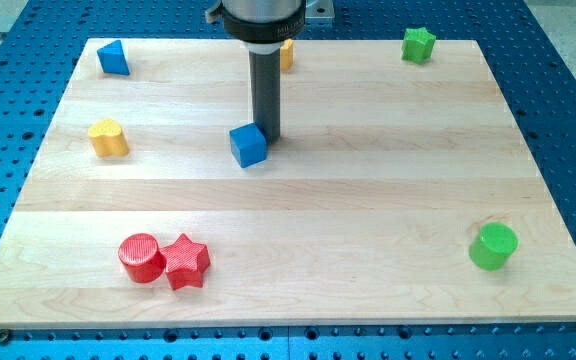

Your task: Push the blue blocks to the top left corner of the board

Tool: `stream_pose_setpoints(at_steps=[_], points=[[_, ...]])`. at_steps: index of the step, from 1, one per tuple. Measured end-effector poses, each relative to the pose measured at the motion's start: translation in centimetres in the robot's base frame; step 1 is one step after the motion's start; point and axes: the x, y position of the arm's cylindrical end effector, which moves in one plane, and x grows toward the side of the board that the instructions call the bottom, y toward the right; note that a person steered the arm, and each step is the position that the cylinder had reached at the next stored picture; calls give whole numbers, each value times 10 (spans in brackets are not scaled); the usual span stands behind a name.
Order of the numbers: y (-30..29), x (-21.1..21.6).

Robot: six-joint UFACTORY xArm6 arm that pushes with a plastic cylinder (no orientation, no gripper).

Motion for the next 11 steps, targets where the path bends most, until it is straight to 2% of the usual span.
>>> stream_pose_setpoints(at_steps=[1, 2, 3, 5, 6, 7, 8, 9, 10, 11], points=[[30, 43], [-21, 37], [-31, 7], [-100, -84], [-76, -36], [-128, -66], [-139, -102], [-141, -49], [-186, -53], [-192, -84]])
